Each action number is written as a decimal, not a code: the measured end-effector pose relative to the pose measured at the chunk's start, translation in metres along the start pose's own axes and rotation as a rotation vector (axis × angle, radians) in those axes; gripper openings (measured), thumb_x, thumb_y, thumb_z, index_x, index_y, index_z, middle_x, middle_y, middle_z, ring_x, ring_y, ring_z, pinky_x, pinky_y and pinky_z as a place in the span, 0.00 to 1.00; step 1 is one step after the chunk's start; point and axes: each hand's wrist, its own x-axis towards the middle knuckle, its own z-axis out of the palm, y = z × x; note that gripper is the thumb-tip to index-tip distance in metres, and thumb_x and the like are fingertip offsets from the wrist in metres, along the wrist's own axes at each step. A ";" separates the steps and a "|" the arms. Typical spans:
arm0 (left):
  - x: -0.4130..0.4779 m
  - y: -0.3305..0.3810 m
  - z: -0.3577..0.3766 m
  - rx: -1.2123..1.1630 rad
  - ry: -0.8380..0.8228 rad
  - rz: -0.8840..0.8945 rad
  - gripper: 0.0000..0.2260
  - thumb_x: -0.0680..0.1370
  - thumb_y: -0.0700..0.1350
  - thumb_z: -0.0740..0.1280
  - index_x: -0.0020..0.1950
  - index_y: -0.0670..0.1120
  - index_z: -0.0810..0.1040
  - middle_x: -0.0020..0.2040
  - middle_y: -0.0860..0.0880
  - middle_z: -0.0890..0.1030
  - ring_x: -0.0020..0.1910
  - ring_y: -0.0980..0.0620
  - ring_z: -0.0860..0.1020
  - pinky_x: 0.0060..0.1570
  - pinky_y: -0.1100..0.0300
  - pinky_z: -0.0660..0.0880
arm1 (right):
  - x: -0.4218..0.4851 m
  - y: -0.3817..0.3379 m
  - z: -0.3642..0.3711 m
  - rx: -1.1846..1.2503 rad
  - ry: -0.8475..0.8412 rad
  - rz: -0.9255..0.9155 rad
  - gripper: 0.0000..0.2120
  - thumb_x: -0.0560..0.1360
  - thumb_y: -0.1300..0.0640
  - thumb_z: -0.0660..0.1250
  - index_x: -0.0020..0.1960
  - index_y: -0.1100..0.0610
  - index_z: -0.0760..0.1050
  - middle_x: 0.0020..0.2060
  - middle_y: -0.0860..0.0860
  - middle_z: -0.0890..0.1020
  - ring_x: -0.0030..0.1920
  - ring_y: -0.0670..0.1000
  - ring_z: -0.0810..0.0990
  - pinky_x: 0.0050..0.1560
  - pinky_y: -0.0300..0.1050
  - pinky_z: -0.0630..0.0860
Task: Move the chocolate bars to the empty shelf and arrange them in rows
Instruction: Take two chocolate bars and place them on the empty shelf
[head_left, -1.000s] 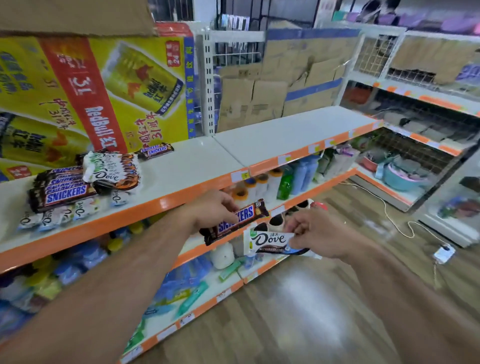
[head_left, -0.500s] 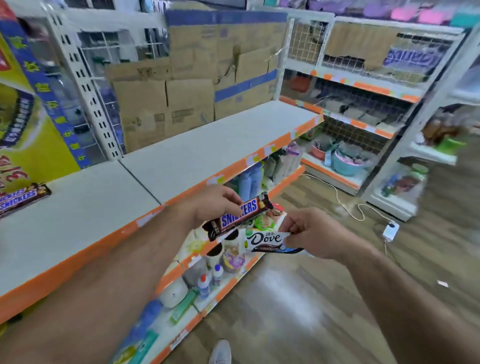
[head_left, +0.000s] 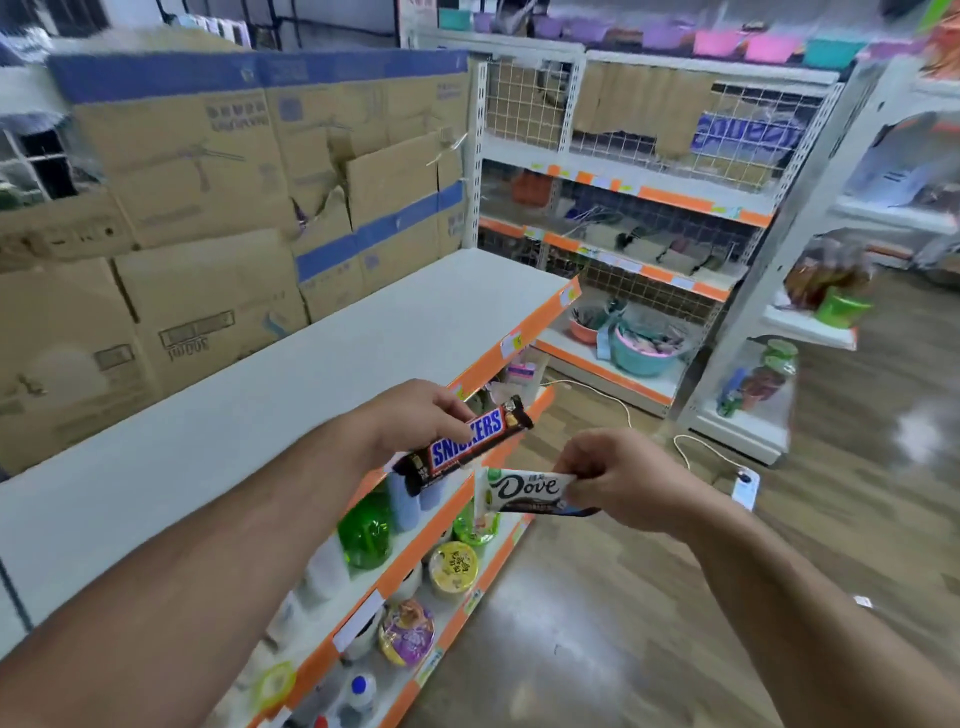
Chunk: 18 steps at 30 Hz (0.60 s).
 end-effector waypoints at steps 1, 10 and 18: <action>0.017 0.007 0.001 0.001 0.014 0.002 0.05 0.71 0.38 0.72 0.41 0.49 0.84 0.38 0.48 0.84 0.34 0.54 0.81 0.34 0.63 0.74 | 0.015 0.008 -0.009 0.008 0.007 -0.010 0.09 0.64 0.64 0.72 0.37 0.50 0.79 0.29 0.43 0.80 0.29 0.41 0.75 0.30 0.37 0.71; 0.145 0.064 0.013 0.002 0.209 -0.057 0.06 0.72 0.38 0.72 0.44 0.49 0.84 0.40 0.49 0.85 0.37 0.54 0.79 0.36 0.65 0.73 | 0.152 0.071 -0.107 -0.003 -0.129 -0.147 0.08 0.66 0.64 0.71 0.39 0.52 0.79 0.32 0.46 0.81 0.31 0.42 0.76 0.34 0.40 0.73; 0.228 0.098 0.000 0.012 0.377 -0.149 0.05 0.73 0.40 0.72 0.43 0.49 0.85 0.40 0.51 0.85 0.38 0.54 0.82 0.38 0.62 0.74 | 0.258 0.096 -0.171 -0.006 -0.193 -0.261 0.07 0.65 0.64 0.70 0.39 0.53 0.78 0.29 0.44 0.78 0.28 0.40 0.72 0.28 0.34 0.67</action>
